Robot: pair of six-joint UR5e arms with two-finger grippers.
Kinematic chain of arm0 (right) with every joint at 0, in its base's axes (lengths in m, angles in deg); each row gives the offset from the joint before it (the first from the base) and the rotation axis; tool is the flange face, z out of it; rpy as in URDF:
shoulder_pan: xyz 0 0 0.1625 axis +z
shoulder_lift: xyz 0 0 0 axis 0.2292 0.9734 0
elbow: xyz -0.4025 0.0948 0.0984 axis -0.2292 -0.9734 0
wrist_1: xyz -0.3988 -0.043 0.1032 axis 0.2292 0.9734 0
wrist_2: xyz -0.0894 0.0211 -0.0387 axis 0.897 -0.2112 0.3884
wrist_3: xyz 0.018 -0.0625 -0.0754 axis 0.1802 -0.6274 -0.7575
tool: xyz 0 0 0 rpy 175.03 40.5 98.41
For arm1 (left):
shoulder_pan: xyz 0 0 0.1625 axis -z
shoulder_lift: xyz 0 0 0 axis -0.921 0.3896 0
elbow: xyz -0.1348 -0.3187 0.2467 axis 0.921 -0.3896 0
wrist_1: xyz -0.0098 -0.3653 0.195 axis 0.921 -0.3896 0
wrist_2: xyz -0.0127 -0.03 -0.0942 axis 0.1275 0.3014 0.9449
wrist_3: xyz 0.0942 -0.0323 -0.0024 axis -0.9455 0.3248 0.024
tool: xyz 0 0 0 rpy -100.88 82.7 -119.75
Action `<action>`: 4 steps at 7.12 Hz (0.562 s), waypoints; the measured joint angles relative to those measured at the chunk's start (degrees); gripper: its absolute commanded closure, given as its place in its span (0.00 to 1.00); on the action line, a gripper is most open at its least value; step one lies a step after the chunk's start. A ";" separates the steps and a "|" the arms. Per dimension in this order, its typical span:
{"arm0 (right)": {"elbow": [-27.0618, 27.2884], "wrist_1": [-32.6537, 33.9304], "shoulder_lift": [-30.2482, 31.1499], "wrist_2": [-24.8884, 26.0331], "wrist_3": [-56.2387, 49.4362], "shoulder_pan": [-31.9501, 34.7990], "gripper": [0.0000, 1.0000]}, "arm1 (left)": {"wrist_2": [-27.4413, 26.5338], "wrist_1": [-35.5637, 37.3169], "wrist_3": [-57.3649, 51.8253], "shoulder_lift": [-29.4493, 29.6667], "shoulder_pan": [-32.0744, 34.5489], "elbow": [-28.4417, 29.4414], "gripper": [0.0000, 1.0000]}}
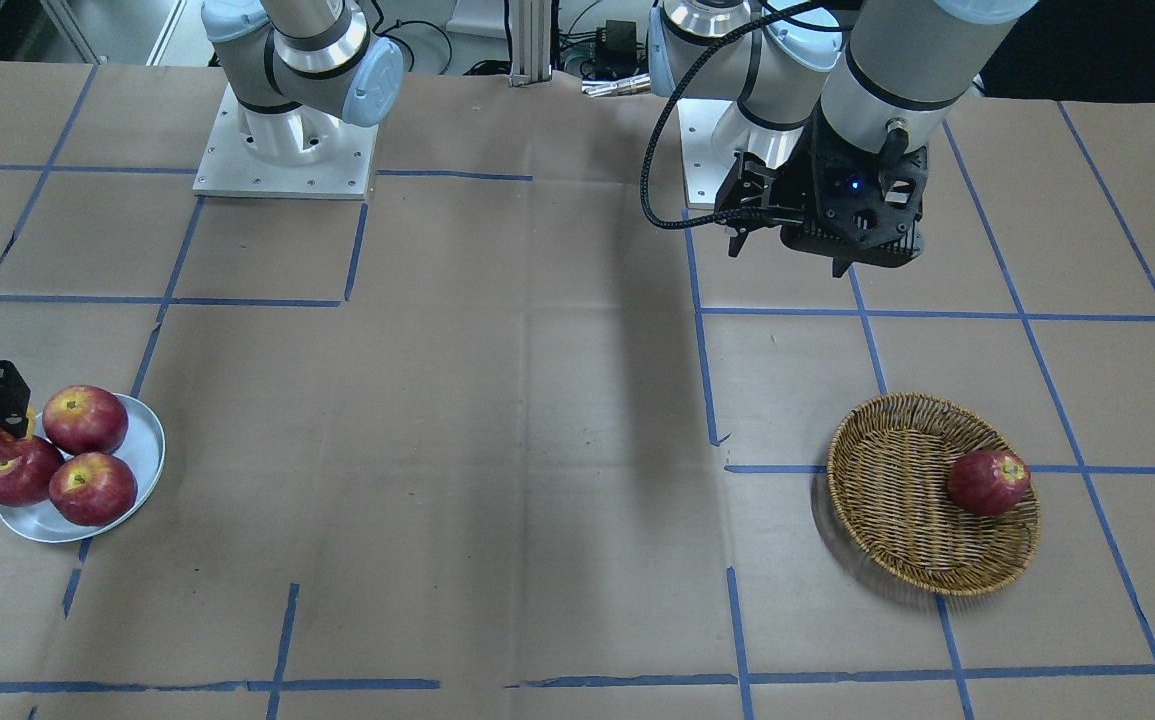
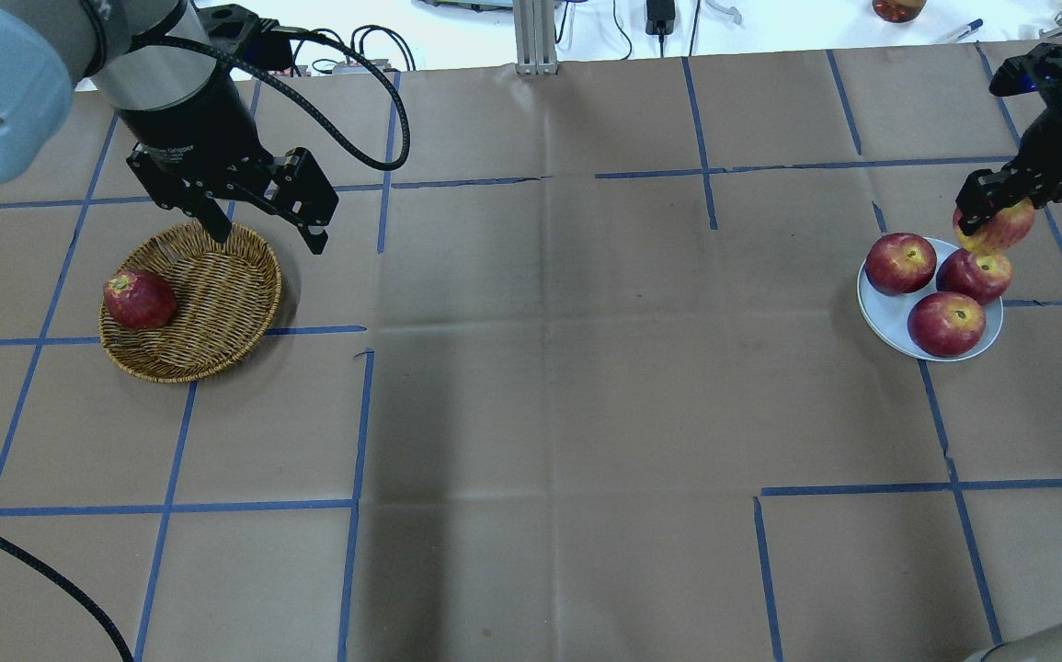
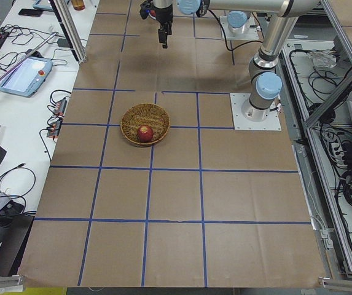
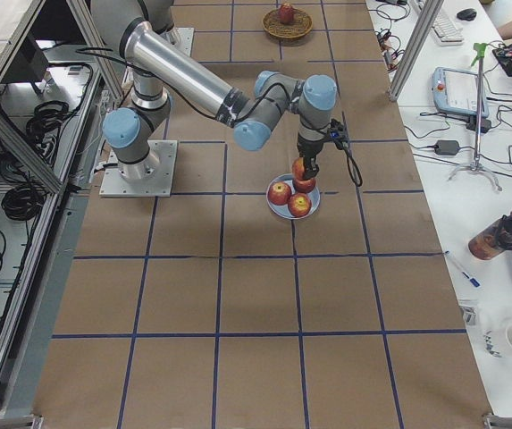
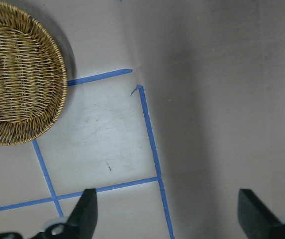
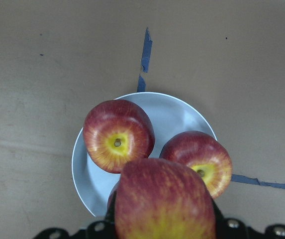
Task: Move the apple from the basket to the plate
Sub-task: 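Carry the apple with the right gripper over the white plate, then lower the apple onto the plate and open the right gripper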
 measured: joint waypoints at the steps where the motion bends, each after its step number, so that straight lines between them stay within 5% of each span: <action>1: 1.36 0.86 -0.41 -0.17 -0.26 -0.11 0.51 | -0.02 0.00 -0.04 -0.07 0.00 0.00 0.01; 4: 3.76 5.85 -2.31 0.09 -0.60 -0.10 0.47 | 0.00 -0.01 -0.09 -0.16 0.00 0.01 0.01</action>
